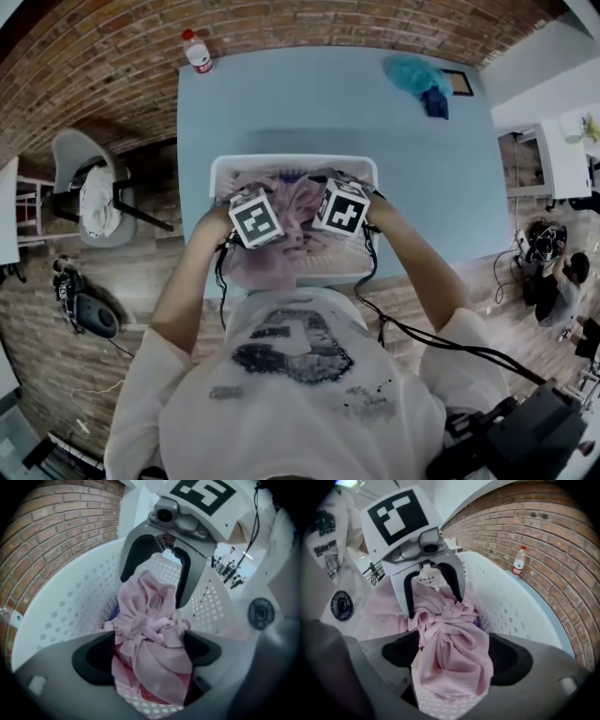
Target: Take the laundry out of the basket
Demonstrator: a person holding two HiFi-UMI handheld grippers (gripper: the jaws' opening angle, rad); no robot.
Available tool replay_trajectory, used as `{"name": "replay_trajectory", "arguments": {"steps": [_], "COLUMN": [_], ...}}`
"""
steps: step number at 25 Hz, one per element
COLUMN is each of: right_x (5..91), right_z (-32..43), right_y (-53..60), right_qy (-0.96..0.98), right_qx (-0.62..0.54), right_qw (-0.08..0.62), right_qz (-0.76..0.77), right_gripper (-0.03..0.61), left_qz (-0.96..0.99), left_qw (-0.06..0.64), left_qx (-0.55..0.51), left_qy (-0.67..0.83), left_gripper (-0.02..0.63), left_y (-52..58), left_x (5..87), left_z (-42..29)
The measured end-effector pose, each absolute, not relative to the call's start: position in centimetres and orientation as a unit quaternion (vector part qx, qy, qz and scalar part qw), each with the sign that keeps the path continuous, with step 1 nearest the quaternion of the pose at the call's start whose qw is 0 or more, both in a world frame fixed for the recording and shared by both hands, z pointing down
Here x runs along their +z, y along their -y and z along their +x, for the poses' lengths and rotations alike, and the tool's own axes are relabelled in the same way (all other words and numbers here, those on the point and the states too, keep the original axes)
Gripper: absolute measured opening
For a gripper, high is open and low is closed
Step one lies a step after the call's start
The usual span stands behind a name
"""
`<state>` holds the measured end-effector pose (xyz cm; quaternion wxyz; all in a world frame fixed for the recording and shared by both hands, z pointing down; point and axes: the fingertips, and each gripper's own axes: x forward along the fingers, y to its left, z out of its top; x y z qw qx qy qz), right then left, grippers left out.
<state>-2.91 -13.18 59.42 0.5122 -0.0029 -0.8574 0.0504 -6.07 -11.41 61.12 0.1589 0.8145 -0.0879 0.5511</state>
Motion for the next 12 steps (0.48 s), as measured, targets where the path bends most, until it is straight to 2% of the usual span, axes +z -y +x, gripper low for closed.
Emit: {"name": "replay_trajectory", "arguments": {"steps": [5, 9, 12], "right_x": [62.5, 64.7, 66.1], "right_z": [-3.2, -3.2, -3.0], "right_y": [11.7, 12.1, 12.2], "right_qy": [0.827, 0.808, 0.799], "right_qx": [0.012, -0.016, -0.013], "right_qw": [0.556, 0.583, 0.594], "right_qz": [-0.079, -0.087, -0.088], "right_gripper": [0.463, 0.463, 0.463], "left_qz": [0.815, 0.798, 0.779], "left_qw": [0.130, 0.155, 0.133], "left_qx": [0.564, 0.582, 0.613], "left_qy": [0.041, -0.007, -0.014], "left_gripper": [0.442, 0.442, 0.442], "left_y": [11.1, 9.0, 9.4], "left_x": [61.9, 63.8, 64.9], "left_z": [-5.6, -5.6, -6.4]}}
